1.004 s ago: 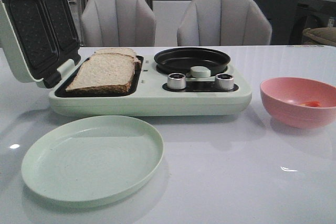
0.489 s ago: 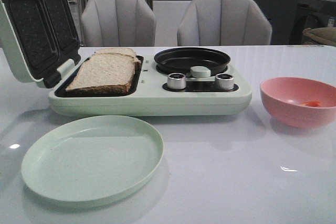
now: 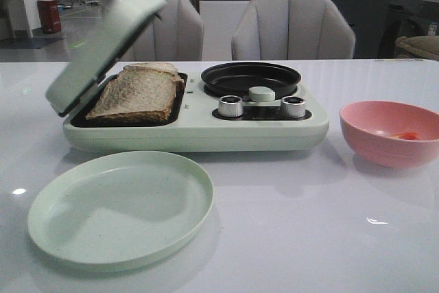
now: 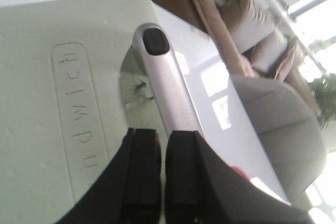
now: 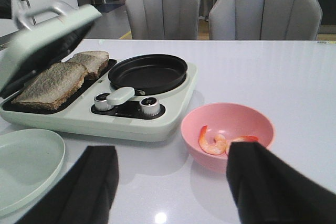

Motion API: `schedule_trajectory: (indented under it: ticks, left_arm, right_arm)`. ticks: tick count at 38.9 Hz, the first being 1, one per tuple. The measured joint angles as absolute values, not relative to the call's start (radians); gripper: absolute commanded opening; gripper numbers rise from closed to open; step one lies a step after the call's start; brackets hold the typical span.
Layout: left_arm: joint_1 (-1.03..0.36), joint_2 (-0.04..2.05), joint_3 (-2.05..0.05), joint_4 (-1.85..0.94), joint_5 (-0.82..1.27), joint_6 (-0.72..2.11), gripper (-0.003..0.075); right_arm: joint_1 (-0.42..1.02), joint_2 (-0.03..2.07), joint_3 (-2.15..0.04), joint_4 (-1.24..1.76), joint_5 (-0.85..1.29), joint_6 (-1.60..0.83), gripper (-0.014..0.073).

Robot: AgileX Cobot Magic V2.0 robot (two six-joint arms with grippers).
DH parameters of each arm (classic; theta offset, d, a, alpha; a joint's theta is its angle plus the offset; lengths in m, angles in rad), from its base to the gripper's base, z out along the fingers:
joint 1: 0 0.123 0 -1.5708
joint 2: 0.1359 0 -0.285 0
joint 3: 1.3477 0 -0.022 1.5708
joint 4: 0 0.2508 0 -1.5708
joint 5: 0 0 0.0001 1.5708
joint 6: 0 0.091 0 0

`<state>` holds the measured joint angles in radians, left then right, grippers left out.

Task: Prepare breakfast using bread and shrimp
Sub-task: 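Grasp the lid handle with the left gripper and swing the lid closed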

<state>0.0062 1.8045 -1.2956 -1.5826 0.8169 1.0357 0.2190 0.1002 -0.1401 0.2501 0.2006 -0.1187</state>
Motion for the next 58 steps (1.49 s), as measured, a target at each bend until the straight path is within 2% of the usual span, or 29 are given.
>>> schedule_trajectory:
  ticks: [5,10,30,36,43,53,58]
  left_arm:
    - [-0.111,1.848,-1.292,-1.530,0.700,1.060,0.0112]
    - [-0.166,1.912,-1.292,-1.484,0.641,1.066,0.0112]
    - [-0.177,1.899,-1.298,-1.409,0.623,1.069,0.0117]
    - [-0.180,1.811,-1.291,-1.201,0.567,0.984,0.0117]
    - [-0.180,1.646,-1.290,-0.836,0.545,0.779,0.0117]
    - [-0.180,1.421,-1.286,-0.301,0.667,0.453,0.0117]
    - [-0.180,1.303,-1.250,-0.118,0.676,0.307,0.0116]
  right_arm:
    - [0.219,0.100,-0.140,0.250,0.201,-0.119,0.0539]
    - [0.219,0.100,-0.140,0.250,0.201,-0.119,0.0539]
    - [0.219,0.100,-0.140,0.250,0.201,-0.119,0.0539]
    - [0.219,0.100,-0.140,0.250,0.201,-0.119,0.0539]
    - [0.219,0.100,-0.140,0.250,0.201,-0.119,0.0539]
    - [0.219,0.100,-0.140,0.250,0.201,-0.119,0.0539]
    - [0.219,0.100,-0.140,0.250,0.201,-0.119,0.0539]
